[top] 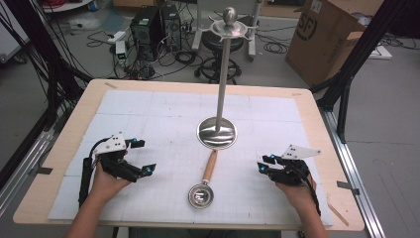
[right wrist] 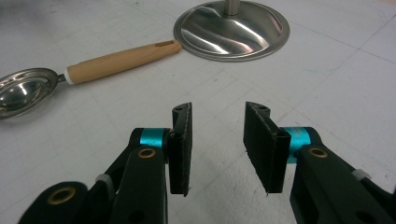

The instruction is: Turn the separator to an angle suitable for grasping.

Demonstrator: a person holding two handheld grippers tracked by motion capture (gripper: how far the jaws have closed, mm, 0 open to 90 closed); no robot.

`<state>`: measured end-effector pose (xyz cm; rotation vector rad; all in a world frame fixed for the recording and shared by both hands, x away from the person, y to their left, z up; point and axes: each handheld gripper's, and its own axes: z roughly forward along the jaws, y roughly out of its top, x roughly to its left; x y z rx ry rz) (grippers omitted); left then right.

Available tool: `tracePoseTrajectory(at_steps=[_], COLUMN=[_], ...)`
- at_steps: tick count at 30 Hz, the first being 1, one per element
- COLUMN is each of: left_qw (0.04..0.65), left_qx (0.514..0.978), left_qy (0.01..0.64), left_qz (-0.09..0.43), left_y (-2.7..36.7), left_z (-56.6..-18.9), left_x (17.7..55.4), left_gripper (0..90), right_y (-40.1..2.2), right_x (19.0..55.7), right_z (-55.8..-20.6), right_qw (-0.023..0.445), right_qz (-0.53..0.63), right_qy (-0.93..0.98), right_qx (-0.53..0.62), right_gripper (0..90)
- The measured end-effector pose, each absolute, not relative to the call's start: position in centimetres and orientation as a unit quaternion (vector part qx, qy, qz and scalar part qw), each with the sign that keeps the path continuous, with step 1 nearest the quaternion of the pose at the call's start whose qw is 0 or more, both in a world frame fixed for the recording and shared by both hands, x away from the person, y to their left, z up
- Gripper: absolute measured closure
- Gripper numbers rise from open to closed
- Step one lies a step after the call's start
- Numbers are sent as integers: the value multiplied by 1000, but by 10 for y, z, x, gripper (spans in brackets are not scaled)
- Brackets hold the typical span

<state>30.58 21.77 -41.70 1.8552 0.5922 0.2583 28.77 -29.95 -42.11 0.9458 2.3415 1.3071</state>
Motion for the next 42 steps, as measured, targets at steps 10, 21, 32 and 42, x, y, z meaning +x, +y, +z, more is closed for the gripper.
tracePoseTrajectory(at_steps=[10,21,32,42], left_qw=[556,558,562,559], left_qx=[784,783,780,782], left_qy=[252,252,254,254], left_qz=[108,109,110,109], left_y=[218,218,220,219], left_z=[-417,-417,-417,-417], left_x=[307,307,307,307], left_gripper=[17,16,17,16], right_y=[-295,-266,-236,-213], right_x=[287,282,280,309], right_z=[-423,-422,-424,-417], right_qw=[145,130,116,111], right_qz=[452,445,439,449], right_qy=[819,840,853,850], right_qx=[322,282,256,254], right_gripper=[745,880,894,894])
